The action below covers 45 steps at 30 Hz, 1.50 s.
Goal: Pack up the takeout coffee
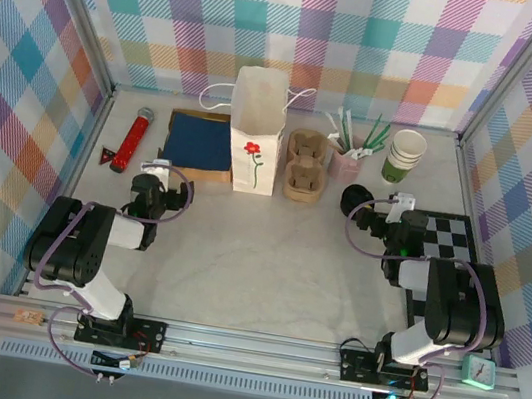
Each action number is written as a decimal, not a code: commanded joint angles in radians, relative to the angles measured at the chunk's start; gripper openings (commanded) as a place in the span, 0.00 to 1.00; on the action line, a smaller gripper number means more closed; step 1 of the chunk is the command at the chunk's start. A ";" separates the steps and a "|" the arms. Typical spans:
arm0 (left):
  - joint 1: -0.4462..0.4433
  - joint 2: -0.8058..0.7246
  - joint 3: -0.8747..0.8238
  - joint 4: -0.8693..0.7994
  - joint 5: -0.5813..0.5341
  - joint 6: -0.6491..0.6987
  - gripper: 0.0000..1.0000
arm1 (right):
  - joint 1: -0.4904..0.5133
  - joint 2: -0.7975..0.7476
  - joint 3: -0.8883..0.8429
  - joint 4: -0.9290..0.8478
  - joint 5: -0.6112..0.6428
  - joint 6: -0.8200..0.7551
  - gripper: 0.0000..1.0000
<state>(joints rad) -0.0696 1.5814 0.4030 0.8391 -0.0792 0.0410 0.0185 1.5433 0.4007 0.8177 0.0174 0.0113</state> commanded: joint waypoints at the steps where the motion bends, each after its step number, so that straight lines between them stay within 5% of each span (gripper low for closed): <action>1: 0.002 0.000 0.017 0.006 0.001 -0.007 1.00 | -0.008 -0.006 0.015 0.003 -0.020 -0.002 0.99; 43: 0.004 0.000 0.015 0.009 0.001 -0.006 1.00 | -0.008 -0.014 0.009 0.013 -0.022 -0.003 0.99; 45: -0.007 -0.024 0.007 0.009 -0.035 -0.007 1.00 | -0.006 -0.084 0.028 -0.082 -0.054 -0.019 0.99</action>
<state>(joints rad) -0.0696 1.5810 0.4030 0.8394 -0.0853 0.0406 0.0185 1.5326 0.4011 0.7979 0.0090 0.0105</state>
